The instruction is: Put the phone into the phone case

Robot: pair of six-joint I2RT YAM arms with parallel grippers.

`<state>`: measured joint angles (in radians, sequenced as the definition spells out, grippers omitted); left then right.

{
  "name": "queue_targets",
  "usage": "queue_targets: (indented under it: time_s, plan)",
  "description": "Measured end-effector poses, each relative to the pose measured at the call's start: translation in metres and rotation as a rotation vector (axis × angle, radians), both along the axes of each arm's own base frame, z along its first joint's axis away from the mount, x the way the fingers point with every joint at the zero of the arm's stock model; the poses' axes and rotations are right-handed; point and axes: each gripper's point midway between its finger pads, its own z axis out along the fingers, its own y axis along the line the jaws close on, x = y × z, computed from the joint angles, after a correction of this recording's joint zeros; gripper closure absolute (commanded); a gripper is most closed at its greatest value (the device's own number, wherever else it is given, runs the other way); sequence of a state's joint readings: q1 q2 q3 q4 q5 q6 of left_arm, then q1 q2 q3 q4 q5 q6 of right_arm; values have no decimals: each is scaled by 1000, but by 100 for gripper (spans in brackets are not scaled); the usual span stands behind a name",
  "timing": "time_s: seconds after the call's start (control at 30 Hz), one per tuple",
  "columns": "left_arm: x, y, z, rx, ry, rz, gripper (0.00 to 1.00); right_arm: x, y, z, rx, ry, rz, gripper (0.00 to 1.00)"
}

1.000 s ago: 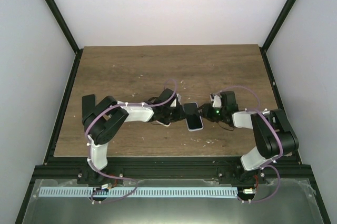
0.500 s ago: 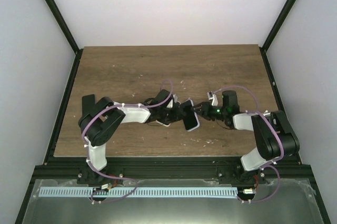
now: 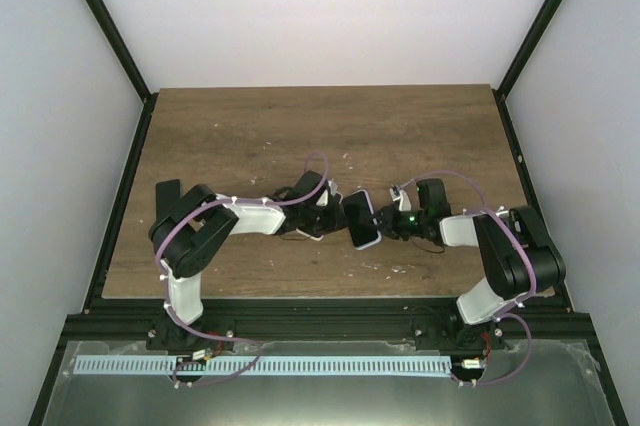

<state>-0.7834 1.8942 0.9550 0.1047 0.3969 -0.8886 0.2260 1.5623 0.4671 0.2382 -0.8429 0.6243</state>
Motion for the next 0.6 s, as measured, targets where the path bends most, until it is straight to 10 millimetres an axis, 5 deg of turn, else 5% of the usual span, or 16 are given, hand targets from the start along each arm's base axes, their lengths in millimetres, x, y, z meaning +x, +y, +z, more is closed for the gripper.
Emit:
queue_targets:
  time_s: [0.37,0.6]
  plan:
    - [-15,13,14,-51,39,5,70,-5,5,11,41,7,22,94]
    - [-6,35,112,-216,-113,46,40,-10,16,61,177,-51,64,94]
